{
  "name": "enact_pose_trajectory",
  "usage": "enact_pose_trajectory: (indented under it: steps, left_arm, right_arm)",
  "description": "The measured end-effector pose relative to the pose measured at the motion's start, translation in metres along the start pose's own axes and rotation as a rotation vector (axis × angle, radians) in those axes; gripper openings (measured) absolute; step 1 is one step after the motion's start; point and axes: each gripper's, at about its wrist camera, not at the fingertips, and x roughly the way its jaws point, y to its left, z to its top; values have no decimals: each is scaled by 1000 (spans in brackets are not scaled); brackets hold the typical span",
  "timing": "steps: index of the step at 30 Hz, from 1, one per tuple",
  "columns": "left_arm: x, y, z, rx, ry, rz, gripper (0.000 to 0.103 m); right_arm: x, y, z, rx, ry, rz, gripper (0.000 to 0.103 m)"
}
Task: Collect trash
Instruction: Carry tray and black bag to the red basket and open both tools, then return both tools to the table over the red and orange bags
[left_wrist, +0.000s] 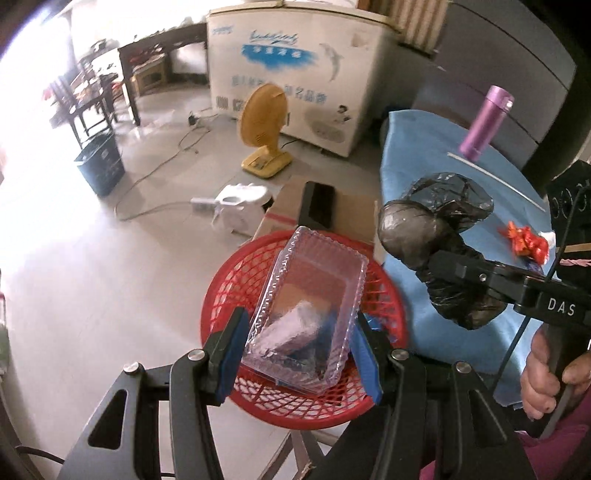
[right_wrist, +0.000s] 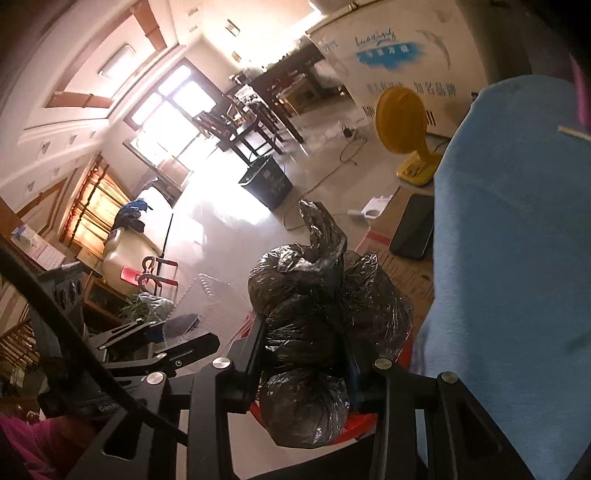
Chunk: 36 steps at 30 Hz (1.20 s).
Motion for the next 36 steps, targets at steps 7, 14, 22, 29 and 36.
enact_pose_trajectory:
  steps: [7, 14, 22, 29, 36]
  left_arm:
    - [18, 15, -8, -46, 43, -9, 57]
    - [20, 25, -12, -74, 44, -31, 59]
    - [22, 24, -12, -74, 49, -50, 59]
    - [20, 8, -8, -52, 50, -70, 59]
    - [11, -34, 5, 34, 12, -121, 61]
  right_arm:
    - [24, -2, 4, 29, 55, -6, 41]
    - [33, -3, 8, 54, 89, 9, 44]
    - [25, -5, 8, 78, 50, 39, 53]
    - [-3, -19, 6, 118, -30, 23, 53]
    - [-51, -40, 1, 172, -126, -6, 53]
